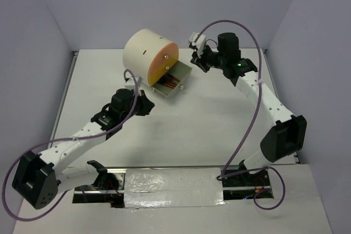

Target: Organize the makeup

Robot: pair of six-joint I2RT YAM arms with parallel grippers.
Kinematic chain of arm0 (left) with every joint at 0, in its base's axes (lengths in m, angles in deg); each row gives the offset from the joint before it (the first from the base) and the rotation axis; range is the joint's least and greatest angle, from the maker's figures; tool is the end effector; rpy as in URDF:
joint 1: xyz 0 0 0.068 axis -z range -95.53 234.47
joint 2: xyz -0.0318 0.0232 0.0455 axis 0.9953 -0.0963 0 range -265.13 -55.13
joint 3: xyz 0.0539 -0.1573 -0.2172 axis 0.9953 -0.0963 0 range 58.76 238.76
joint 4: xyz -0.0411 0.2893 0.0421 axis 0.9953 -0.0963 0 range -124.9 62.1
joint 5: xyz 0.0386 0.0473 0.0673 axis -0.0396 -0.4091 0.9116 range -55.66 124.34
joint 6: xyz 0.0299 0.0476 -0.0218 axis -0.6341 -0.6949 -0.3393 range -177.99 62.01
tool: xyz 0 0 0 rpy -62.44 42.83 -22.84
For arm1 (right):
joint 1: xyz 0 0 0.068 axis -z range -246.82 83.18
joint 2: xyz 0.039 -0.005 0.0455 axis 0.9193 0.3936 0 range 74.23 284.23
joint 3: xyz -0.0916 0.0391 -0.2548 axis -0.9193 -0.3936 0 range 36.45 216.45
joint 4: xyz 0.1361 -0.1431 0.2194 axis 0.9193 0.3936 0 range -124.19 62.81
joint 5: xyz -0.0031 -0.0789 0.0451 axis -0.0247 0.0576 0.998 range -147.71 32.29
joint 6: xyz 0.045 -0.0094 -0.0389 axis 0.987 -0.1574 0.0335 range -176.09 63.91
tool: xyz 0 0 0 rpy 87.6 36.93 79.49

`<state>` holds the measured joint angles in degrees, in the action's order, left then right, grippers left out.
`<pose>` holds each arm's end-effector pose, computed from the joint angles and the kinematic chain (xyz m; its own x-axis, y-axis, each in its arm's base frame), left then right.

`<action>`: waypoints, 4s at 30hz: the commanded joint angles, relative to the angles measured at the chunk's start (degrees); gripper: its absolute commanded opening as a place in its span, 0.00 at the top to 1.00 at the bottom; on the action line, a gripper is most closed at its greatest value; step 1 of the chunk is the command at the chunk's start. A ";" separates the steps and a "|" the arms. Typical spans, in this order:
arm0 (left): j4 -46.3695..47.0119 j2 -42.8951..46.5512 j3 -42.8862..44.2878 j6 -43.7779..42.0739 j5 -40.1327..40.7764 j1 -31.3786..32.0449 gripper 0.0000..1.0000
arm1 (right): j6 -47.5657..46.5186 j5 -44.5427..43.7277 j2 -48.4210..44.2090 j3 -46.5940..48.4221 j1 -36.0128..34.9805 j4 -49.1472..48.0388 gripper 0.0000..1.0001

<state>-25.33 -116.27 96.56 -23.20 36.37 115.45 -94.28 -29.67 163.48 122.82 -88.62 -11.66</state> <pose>0.2449 -0.1452 0.2471 -0.5270 -0.3487 -0.7750 0.2256 0.8218 -0.5232 0.3658 0.1688 0.3755 0.1334 -0.5344 -0.8346 -0.8137 0.4217 -0.4001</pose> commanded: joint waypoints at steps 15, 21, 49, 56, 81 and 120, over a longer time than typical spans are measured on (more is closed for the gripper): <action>-19.96 -39.39 44.10 -19.40 13.26 14.19 0.94 | 26.86 13.36 -10.41 -19.74 24.86 -7.23 0.92; -22.25 -50.11 53.68 -22.21 20.91 17.27 1.00 | 26.94 14.42 -10.50 -20.98 28.22 -7.32 0.91; -24.37 -73.50 71.62 -26.79 48.43 17.71 0.98 | 27.74 14.60 -8.13 -21.59 30.24 -7.76 0.90; -24.10 -73.77 73.64 -27.40 47.11 14.46 0.72 | 27.47 14.33 -7.34 -21.86 30.33 -7.85 0.90; -23.92 -72.19 76.28 -28.28 45.01 7.87 0.46 | 25.80 13.36 -7.16 -20.89 31.91 -6.62 0.90; -9.51 0.84 17.85 -6.40 8.78 8.66 0.01 | 10.77 8.45 -16.48 -15.01 26.11 15.09 0.00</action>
<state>-37.18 -119.58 116.98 -32.97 45.41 125.14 -83.86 -18.42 149.78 104.22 -61.80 1.58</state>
